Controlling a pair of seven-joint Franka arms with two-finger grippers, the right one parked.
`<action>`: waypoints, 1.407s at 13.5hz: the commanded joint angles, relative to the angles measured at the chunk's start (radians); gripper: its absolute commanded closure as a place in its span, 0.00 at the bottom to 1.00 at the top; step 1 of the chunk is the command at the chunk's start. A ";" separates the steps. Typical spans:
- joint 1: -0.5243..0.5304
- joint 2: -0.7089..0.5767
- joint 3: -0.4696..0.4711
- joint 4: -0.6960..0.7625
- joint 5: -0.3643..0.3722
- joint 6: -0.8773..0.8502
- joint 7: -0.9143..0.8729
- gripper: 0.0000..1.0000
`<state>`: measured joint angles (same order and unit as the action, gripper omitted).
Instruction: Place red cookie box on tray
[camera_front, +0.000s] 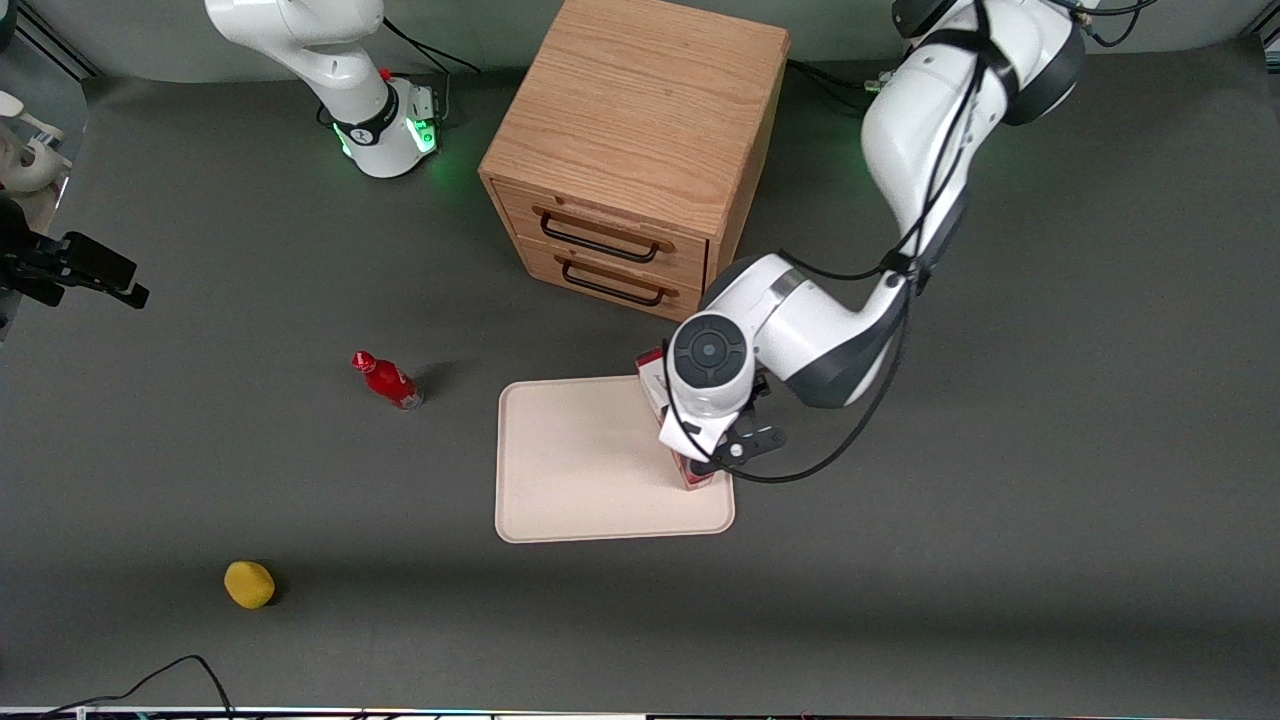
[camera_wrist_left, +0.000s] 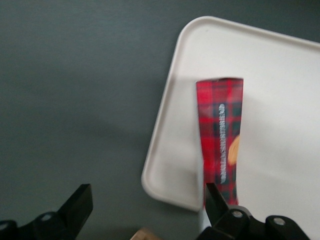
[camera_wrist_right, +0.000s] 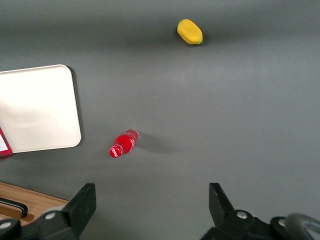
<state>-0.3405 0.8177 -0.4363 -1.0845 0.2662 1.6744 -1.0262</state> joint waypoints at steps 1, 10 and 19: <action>0.090 -0.199 -0.013 -0.081 -0.141 -0.126 0.153 0.00; 0.275 -0.786 0.235 -0.625 -0.251 -0.130 0.815 0.00; 0.227 -0.911 0.530 -0.684 -0.209 -0.101 1.187 0.00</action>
<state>-0.0672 -0.0594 0.0623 -1.7474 0.0389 1.5514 0.1527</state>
